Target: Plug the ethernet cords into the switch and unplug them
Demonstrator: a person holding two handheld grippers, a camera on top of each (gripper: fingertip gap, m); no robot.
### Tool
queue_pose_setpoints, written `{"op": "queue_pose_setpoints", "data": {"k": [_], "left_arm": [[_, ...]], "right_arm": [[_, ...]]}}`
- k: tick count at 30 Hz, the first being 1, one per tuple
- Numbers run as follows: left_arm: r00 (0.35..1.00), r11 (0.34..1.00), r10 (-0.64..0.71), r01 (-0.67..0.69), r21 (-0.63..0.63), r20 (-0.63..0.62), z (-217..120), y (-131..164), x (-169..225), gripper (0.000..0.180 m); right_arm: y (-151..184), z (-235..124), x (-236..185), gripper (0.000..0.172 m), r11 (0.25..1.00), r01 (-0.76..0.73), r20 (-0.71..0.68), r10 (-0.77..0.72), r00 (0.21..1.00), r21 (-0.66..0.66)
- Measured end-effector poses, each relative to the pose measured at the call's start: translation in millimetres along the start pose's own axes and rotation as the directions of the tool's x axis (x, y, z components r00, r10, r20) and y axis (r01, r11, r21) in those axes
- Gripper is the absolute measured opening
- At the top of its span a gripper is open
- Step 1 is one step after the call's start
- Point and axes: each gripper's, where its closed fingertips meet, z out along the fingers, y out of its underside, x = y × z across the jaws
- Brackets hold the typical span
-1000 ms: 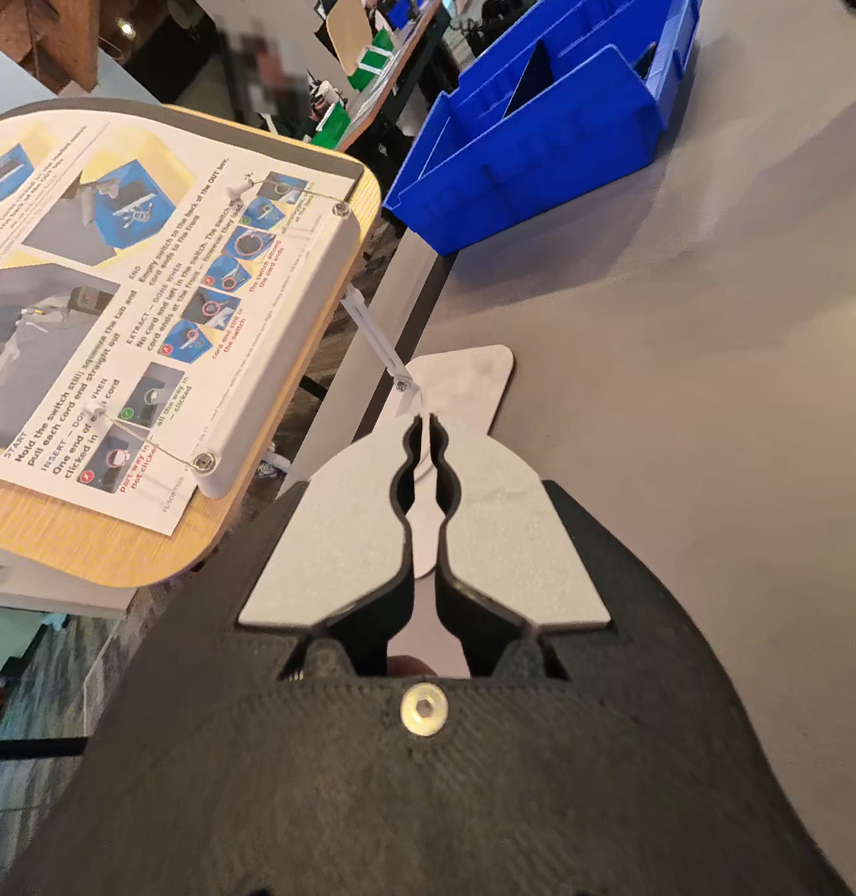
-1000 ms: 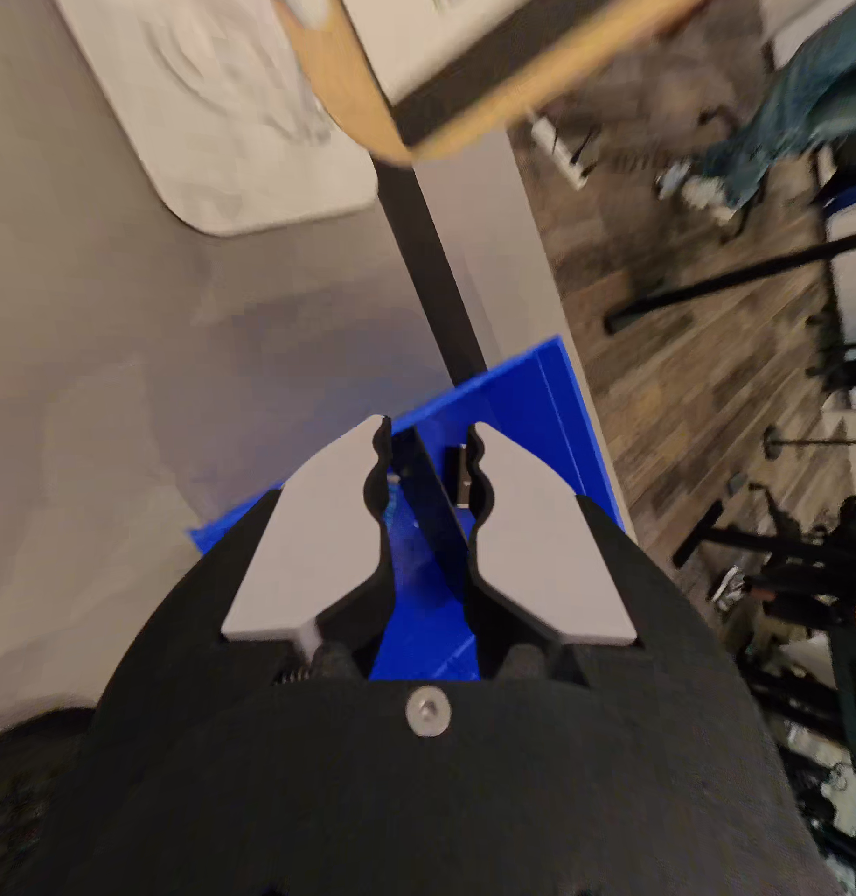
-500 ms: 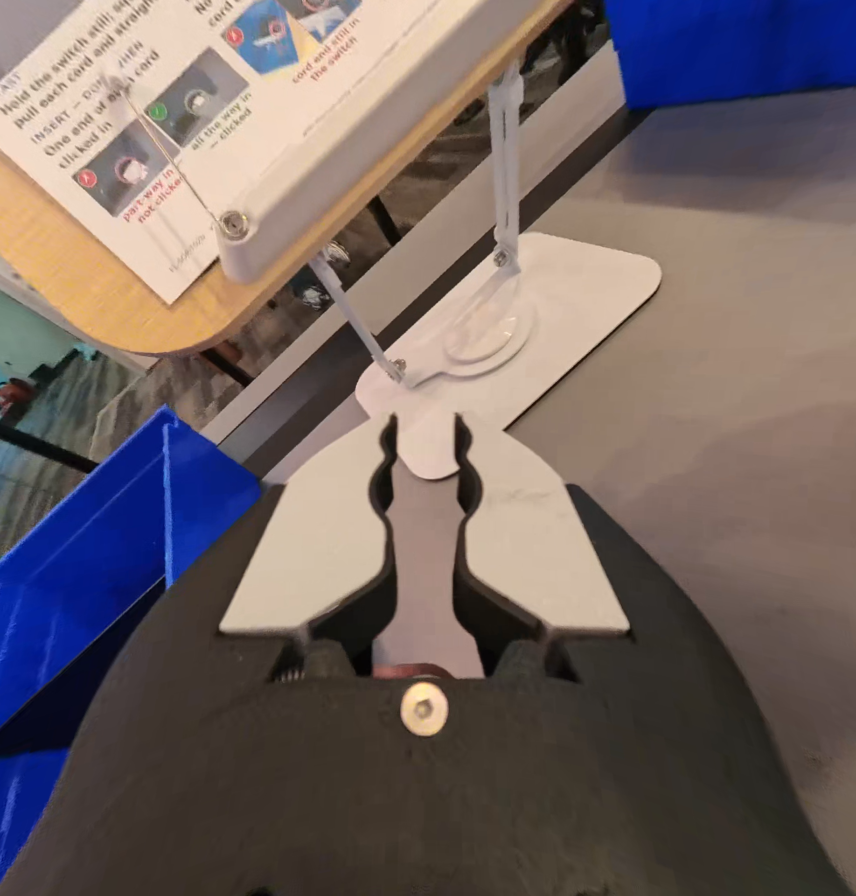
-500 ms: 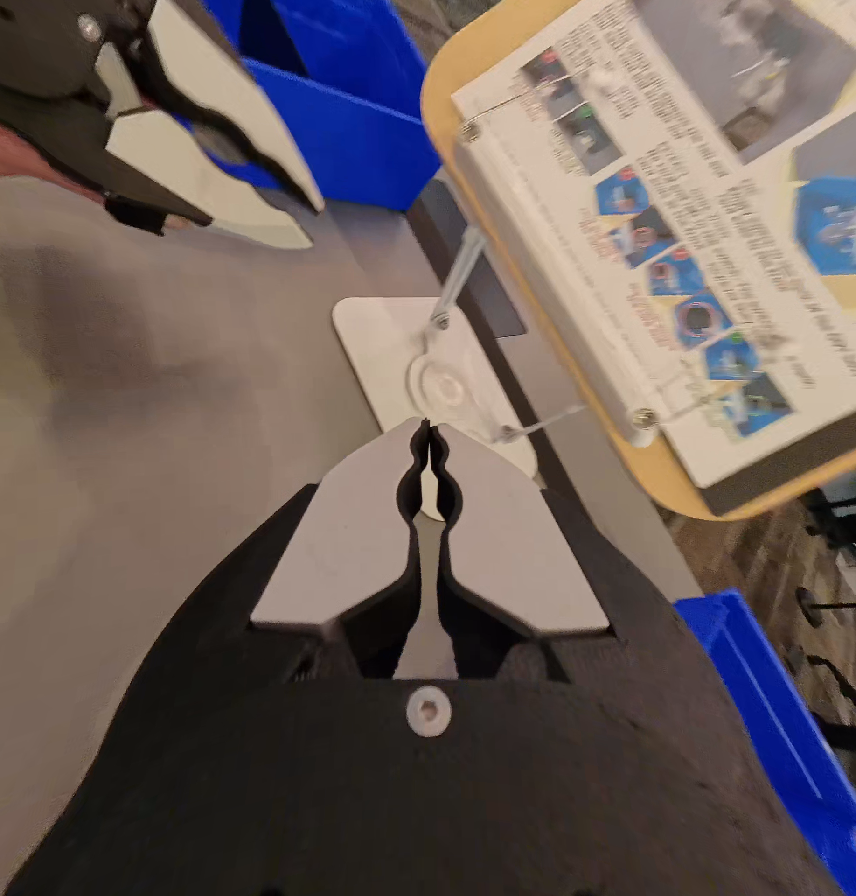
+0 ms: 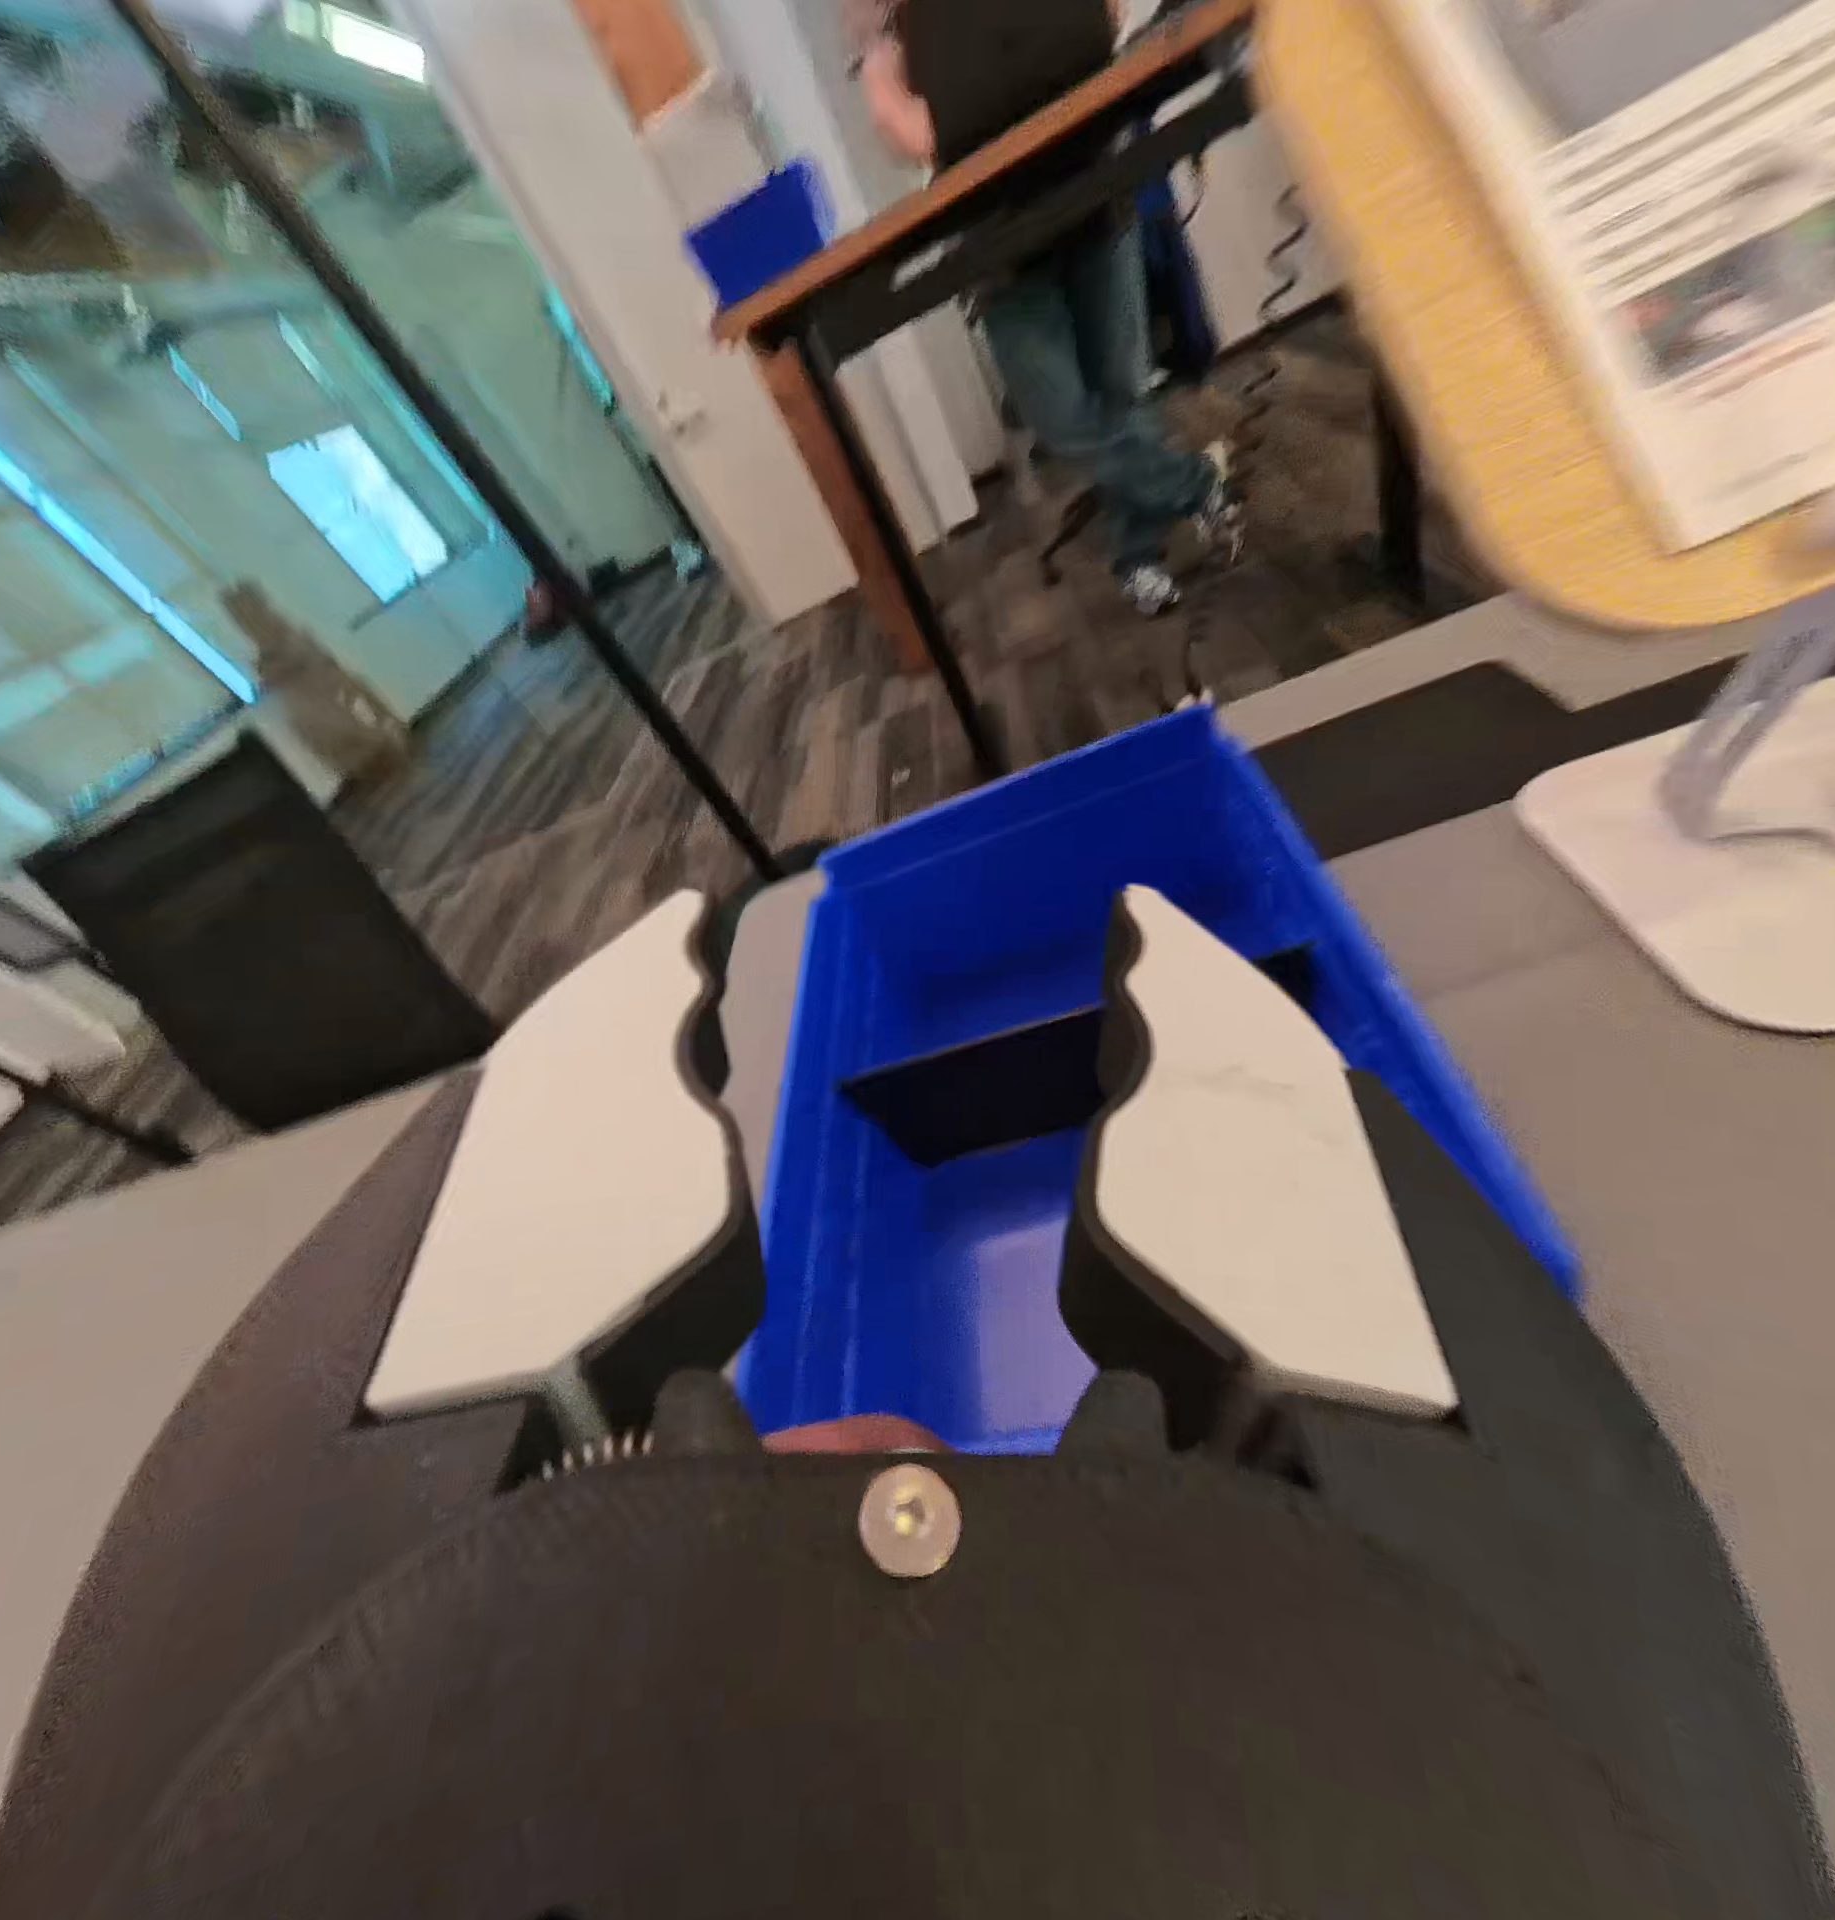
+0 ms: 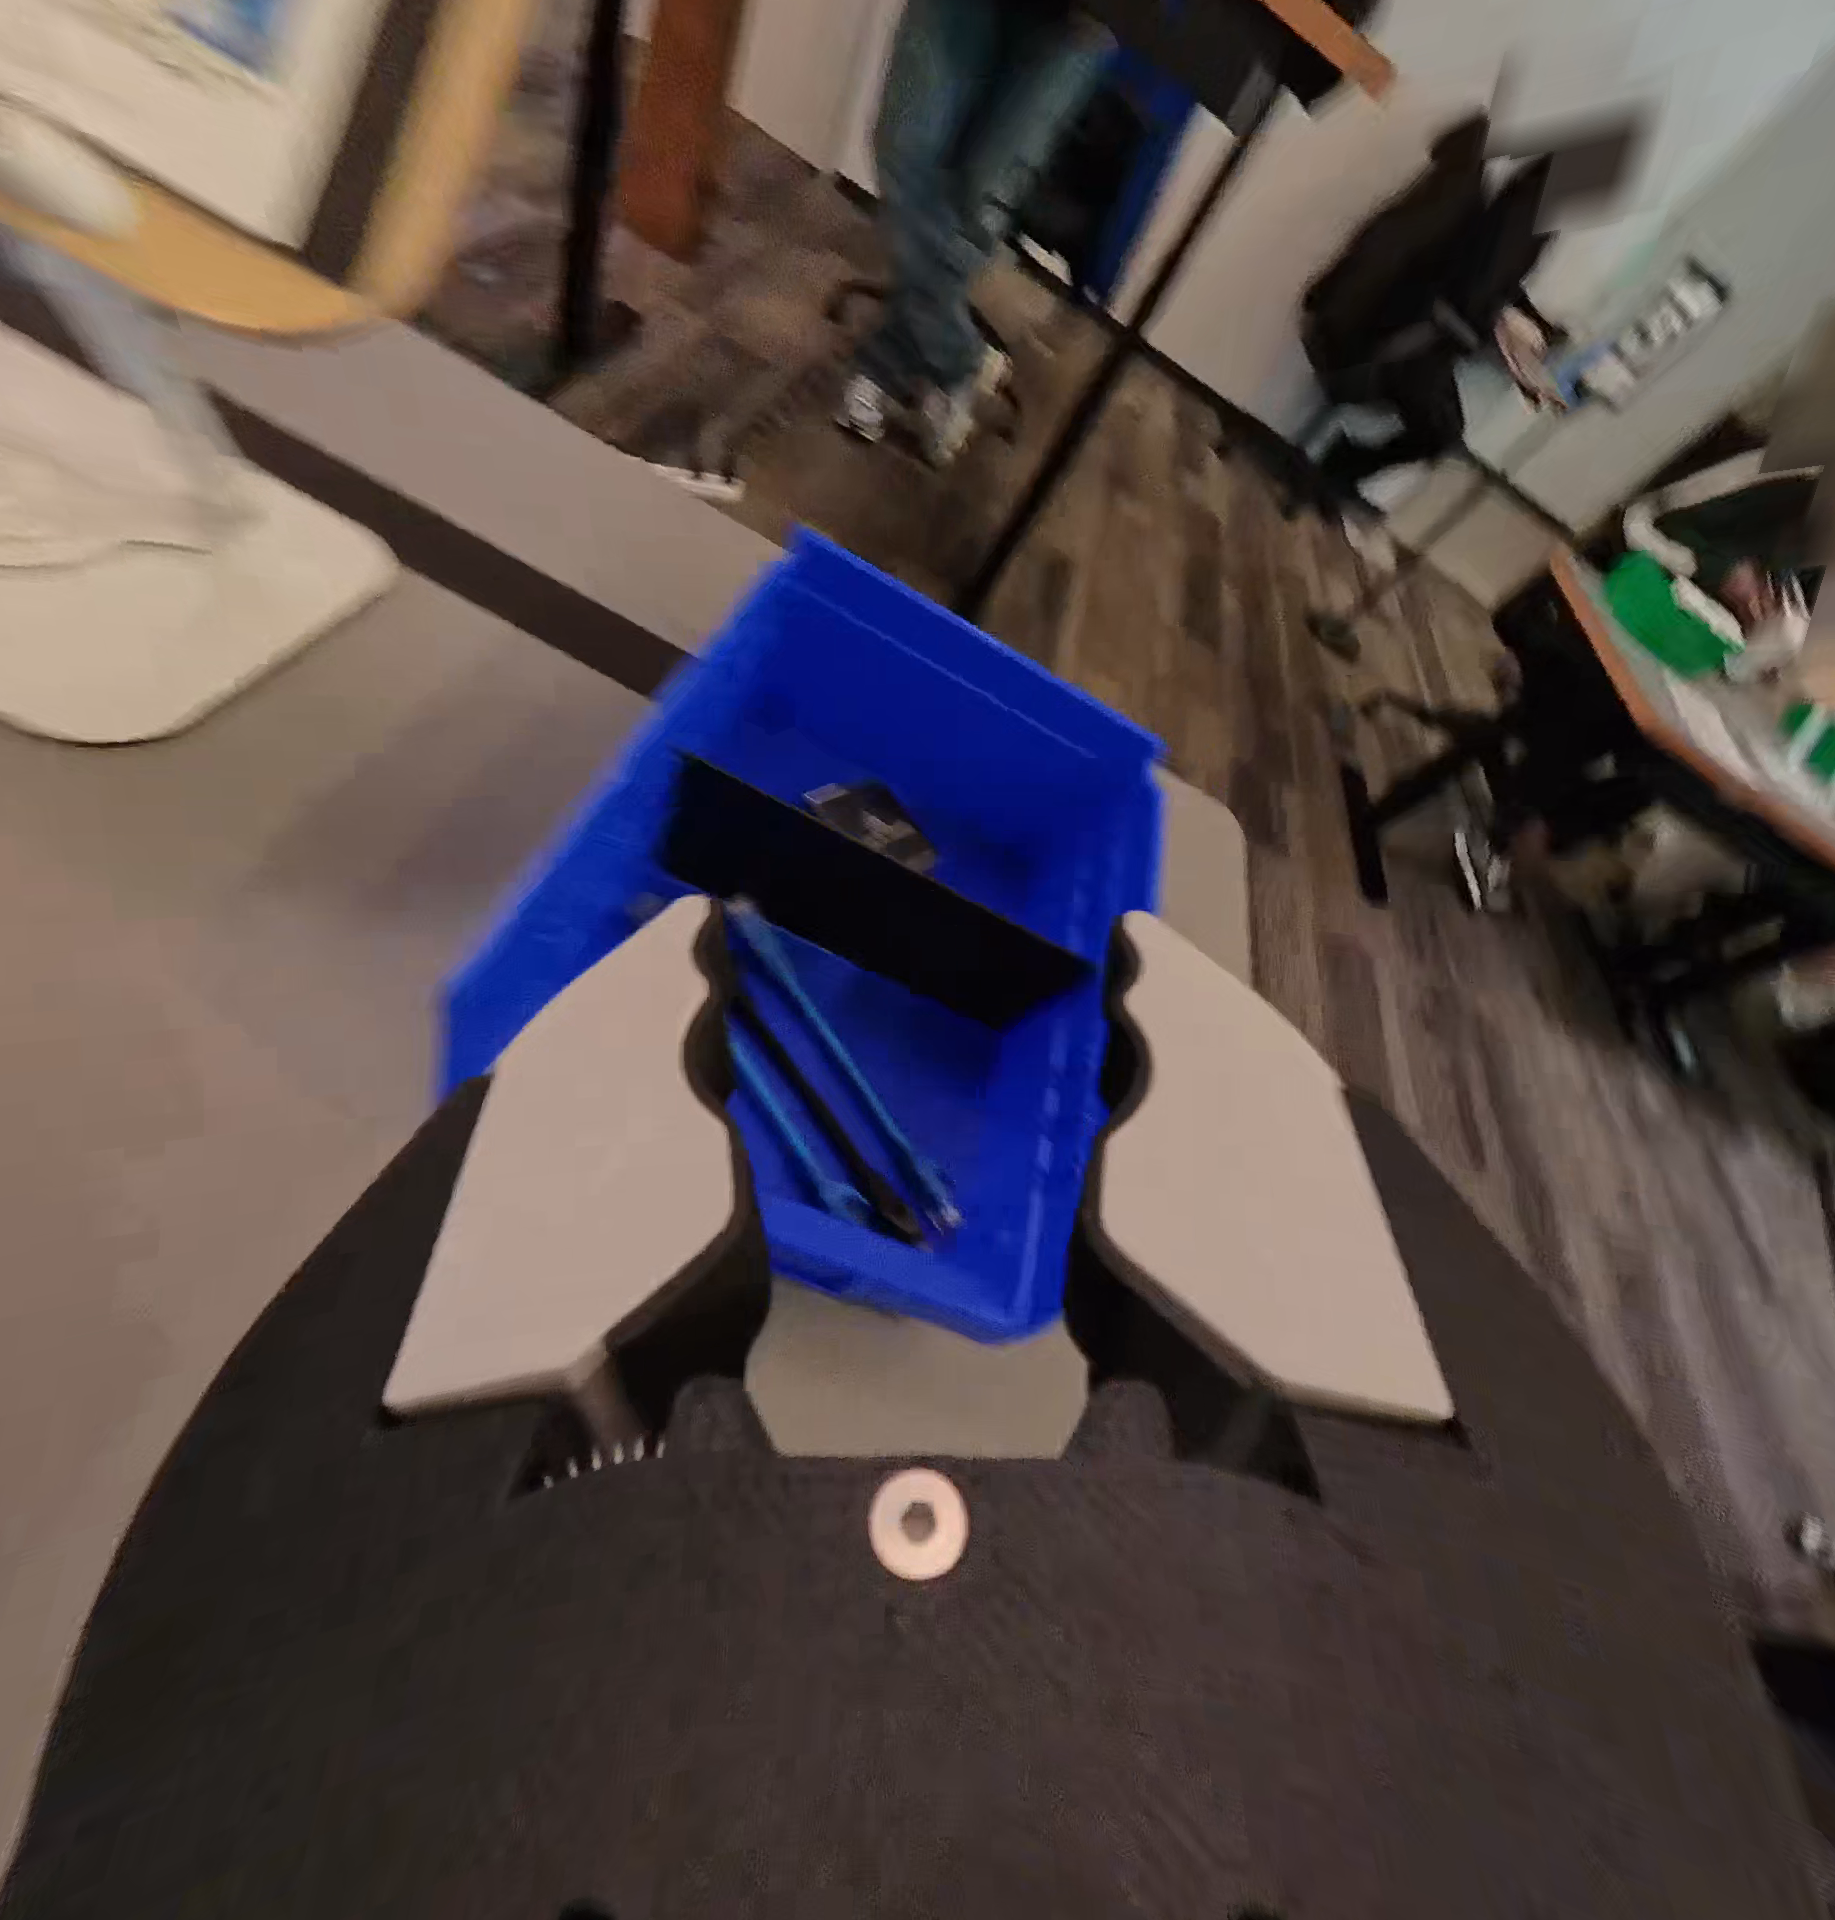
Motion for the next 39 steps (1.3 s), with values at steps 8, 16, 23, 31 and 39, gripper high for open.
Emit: {"op": "queue_pose_setpoints", "data": {"k": [8,16,23,31,39], "left_arm": [[0.956,0.893,-0.290,0.257,-0.368,-0.037,21.4,144.7,-53.4,0.103],[0.898,0.812,-0.405,0.268,-0.518,-0.171,38.6,199.6,-6.2,0.072],[0.854,0.793,-0.480,0.325,-0.516,-0.200,42.1,199.7,-16.5,0.005],[0.816,0.761,-0.541,0.373,-0.530,-0.203,34.1,199.7,-29.2,0.003],[0.814,0.790,-0.529,0.370,-0.489,-0.238,3.4,184.9,-54.1,0.005]], "right_arm": [[142.0,56.2,68.6,0.087,0.900,-0.288,-0.005,0.303,0.953,-0.327],[173.5,85.8,39.4,0.039,0.831,-0.322,0.127,0.418,0.900,-0.454],[174.0,87.0,35.4,0.006,0.808,-0.289,0.147,0.414,0.898,-0.513],[162.3,69.5,22.4,0.006,0.783,-0.265,0.154,0.414,0.897,-0.563],[146.5,16.7,-13.6,0.006,0.773,-0.152,0.275,0.392,0.878,-0.616]]}}
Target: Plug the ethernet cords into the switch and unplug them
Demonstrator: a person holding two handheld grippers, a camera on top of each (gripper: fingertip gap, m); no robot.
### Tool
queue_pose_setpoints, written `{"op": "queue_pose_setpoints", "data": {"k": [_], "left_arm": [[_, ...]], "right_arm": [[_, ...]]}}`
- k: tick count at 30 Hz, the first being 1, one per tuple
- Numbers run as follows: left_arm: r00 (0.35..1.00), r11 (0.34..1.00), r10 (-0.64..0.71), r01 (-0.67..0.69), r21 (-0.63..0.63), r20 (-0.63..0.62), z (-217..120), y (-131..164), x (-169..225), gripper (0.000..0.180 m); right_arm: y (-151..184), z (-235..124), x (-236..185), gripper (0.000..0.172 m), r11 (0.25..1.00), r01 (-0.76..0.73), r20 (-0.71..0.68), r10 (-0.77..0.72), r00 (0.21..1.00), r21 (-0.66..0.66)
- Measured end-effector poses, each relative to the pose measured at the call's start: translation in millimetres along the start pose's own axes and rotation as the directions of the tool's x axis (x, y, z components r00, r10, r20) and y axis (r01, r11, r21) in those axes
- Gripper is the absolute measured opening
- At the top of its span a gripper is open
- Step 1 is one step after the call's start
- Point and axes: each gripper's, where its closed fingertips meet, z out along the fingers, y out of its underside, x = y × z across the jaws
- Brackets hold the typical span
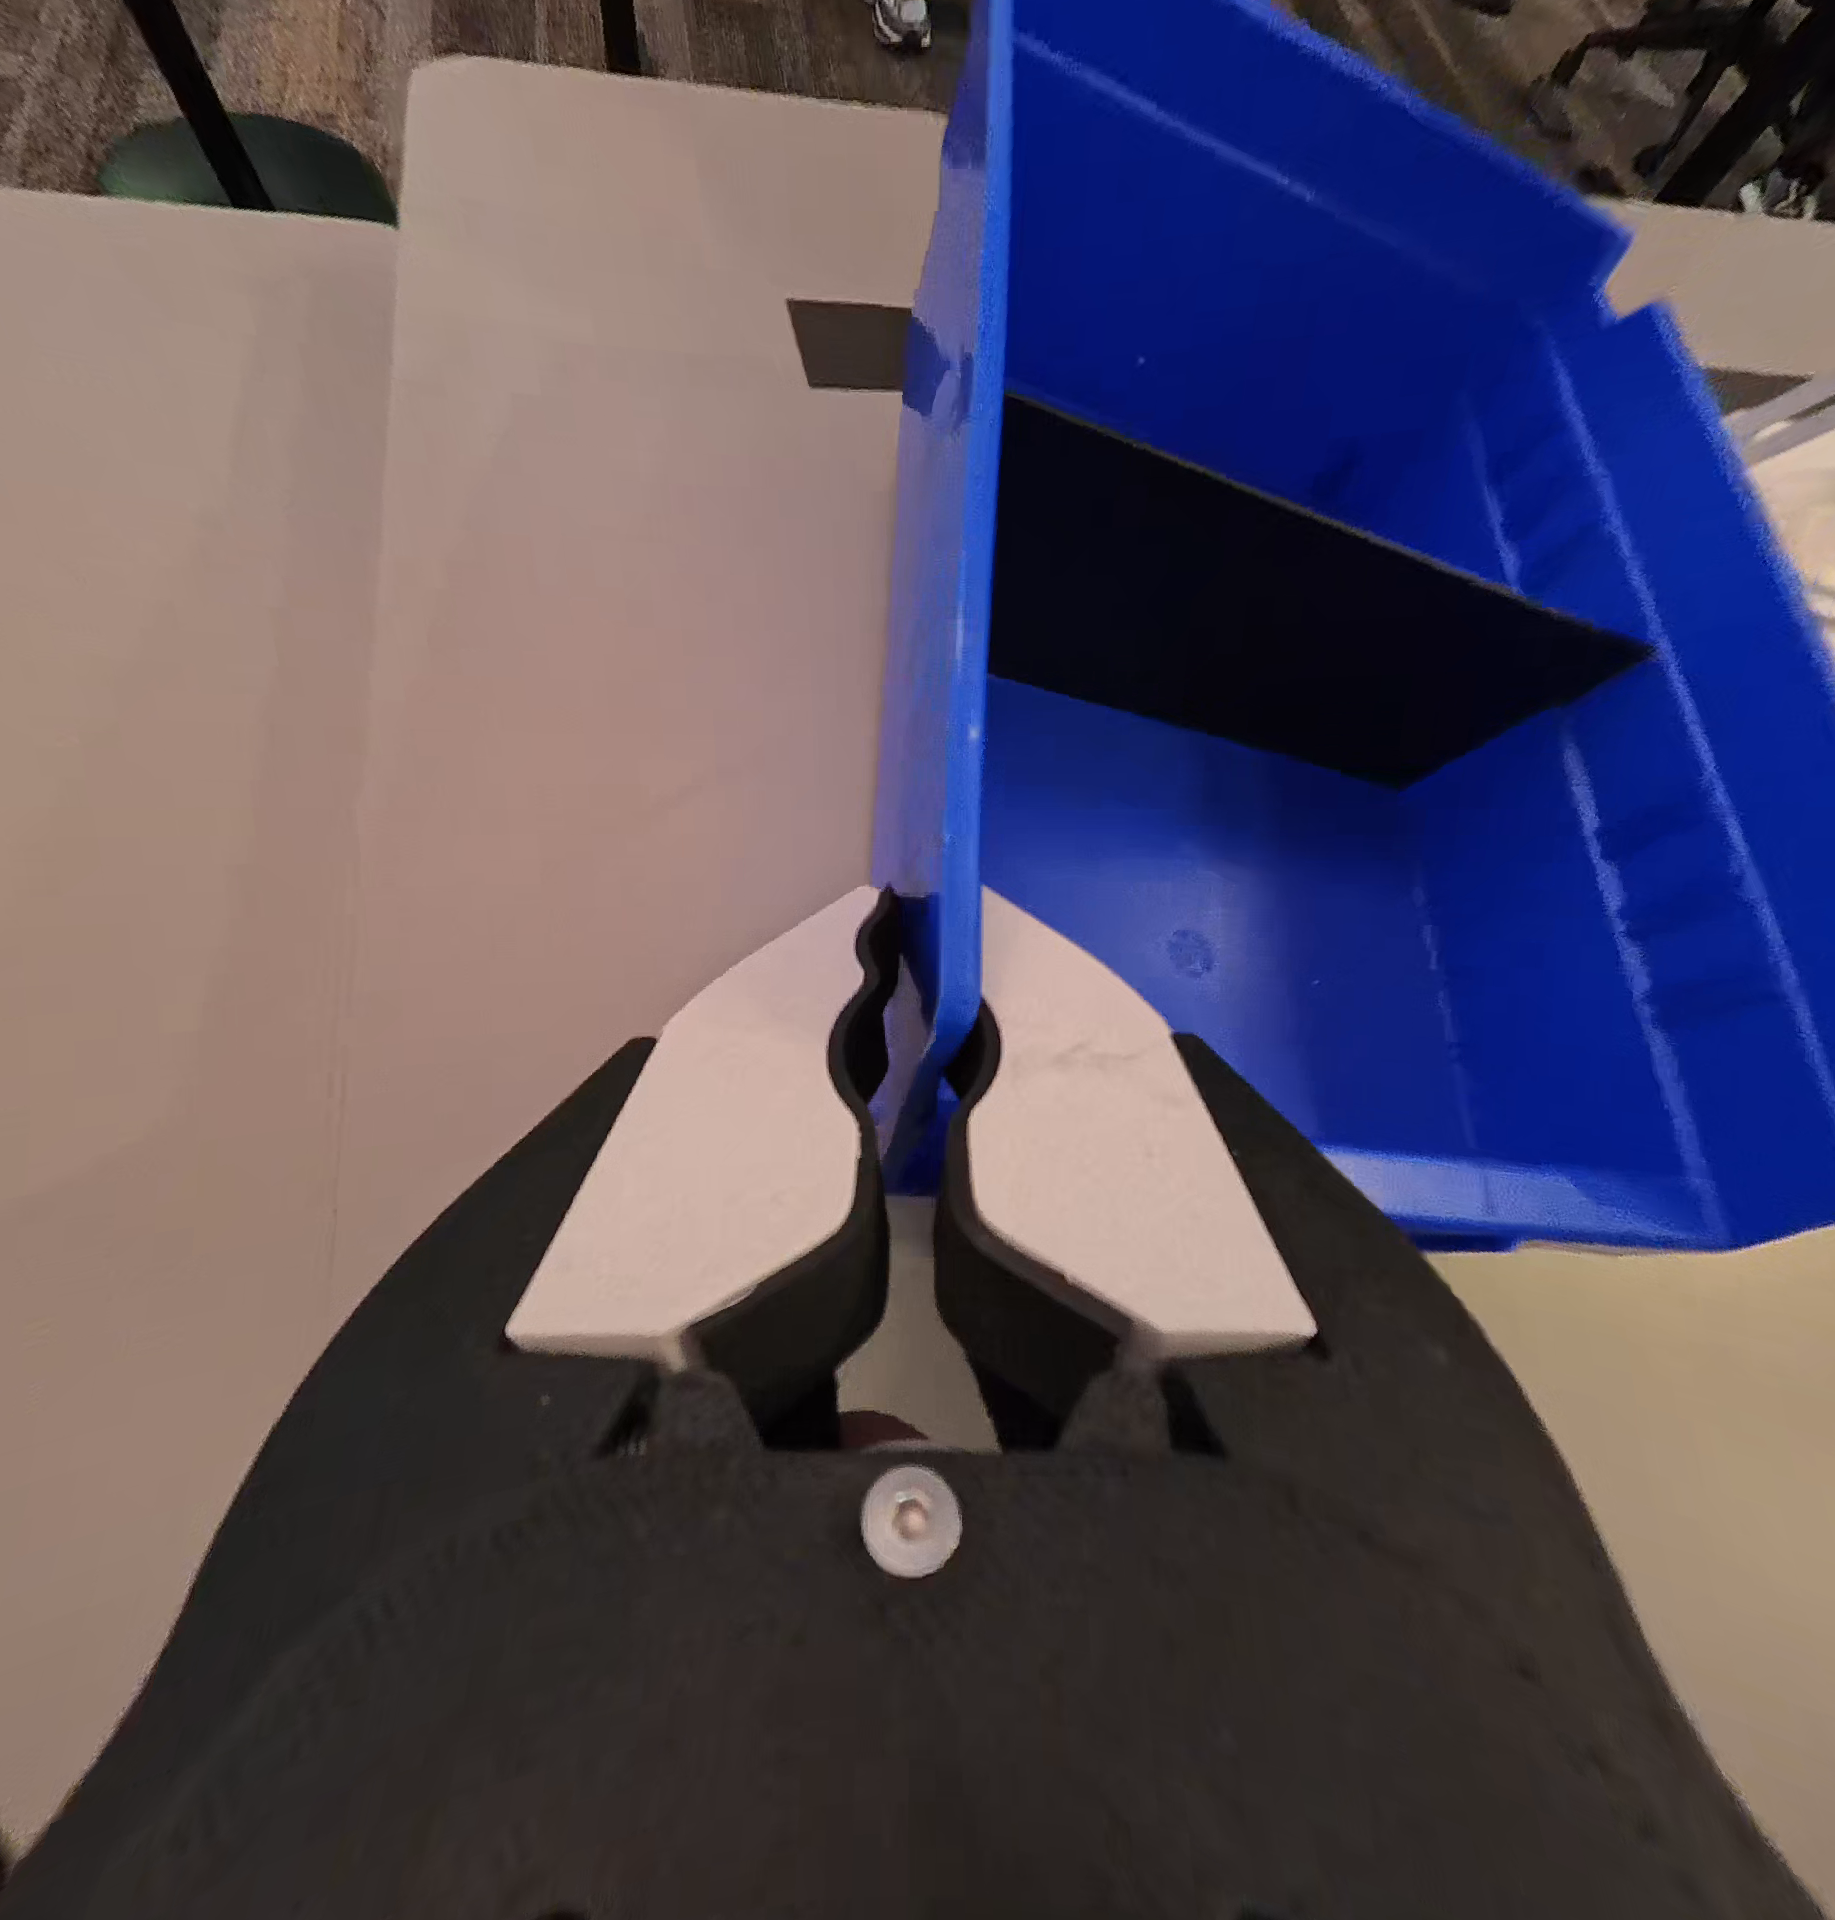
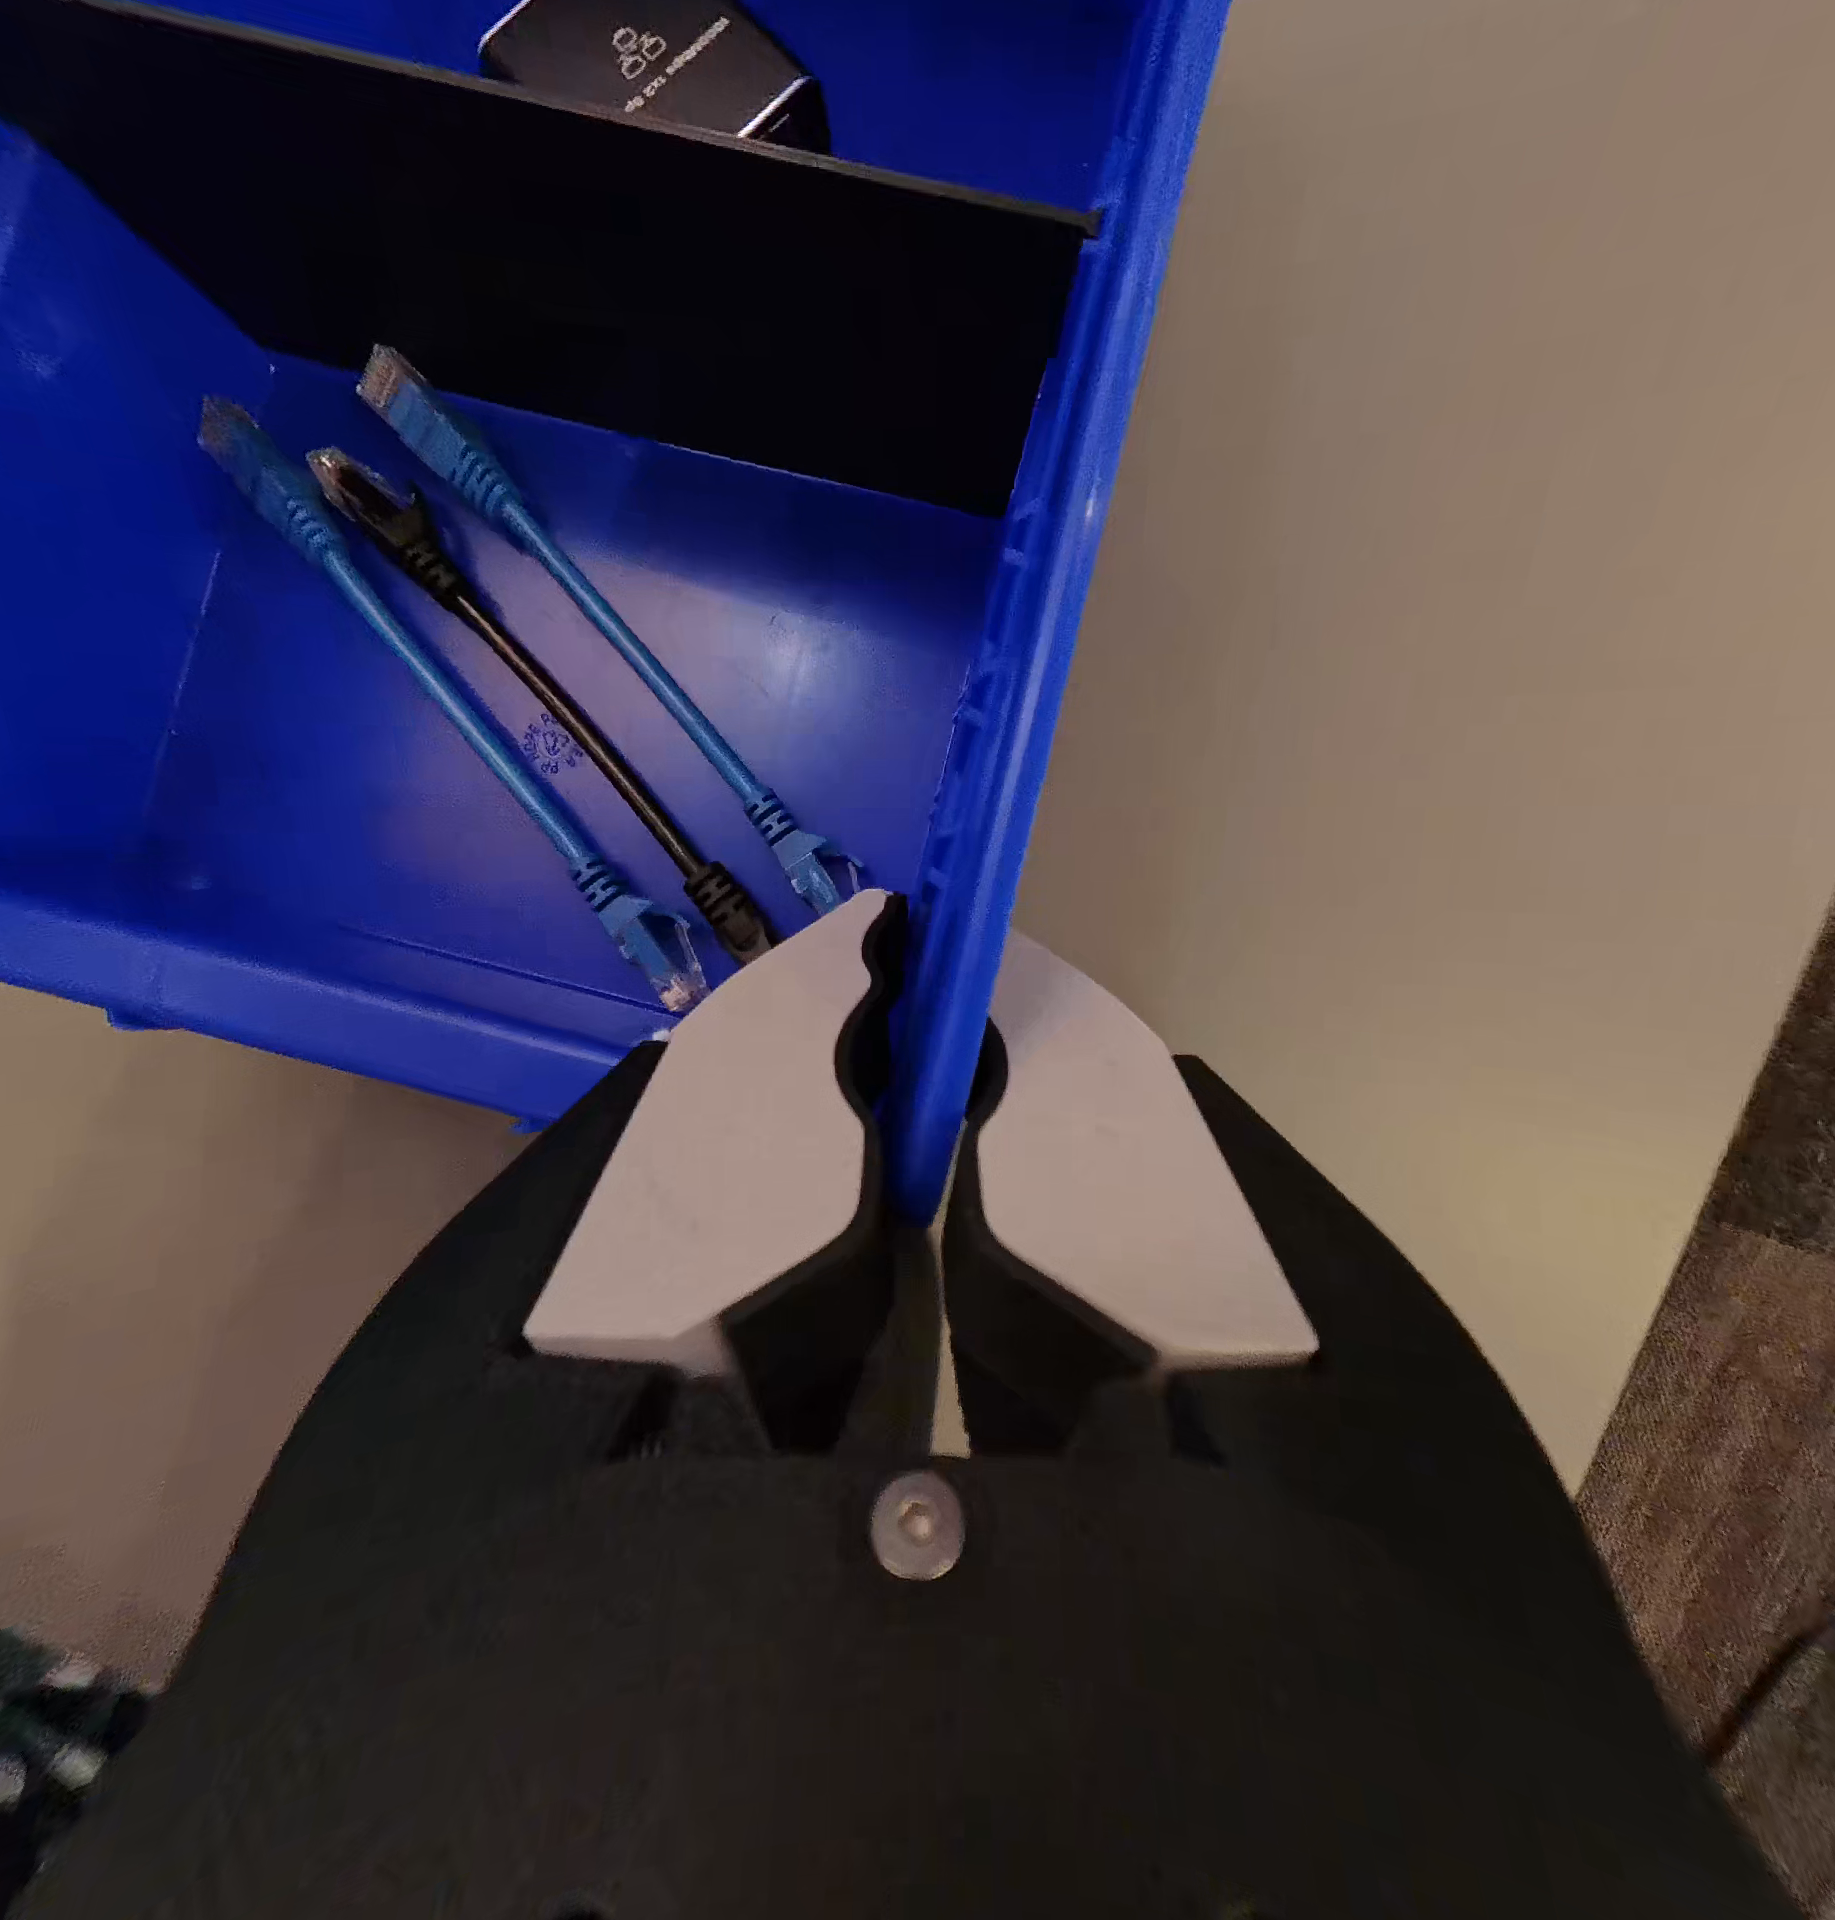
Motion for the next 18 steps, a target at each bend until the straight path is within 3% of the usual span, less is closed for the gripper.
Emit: {"op": "queue_pose_setpoints", "data": {"k": [12,18], "left_arm": [[1.000,0.993,-0.004,0.005,0.114,-0.005,-66.0,1.5,-6.3,0.007],[0.999,0.984,-0.032,0.031,0.175,0.004,-100.1,4.2,-12.6,0.007]], "right_arm": [[39.5,-9.0,-120.6,0.005,0.982,0.187,0.193,-0.182,0.964,-0.006],[33.8,7.1,-189.3,0.005,0.954,0.298,0.255,-0.297,0.920,0.035]]}}
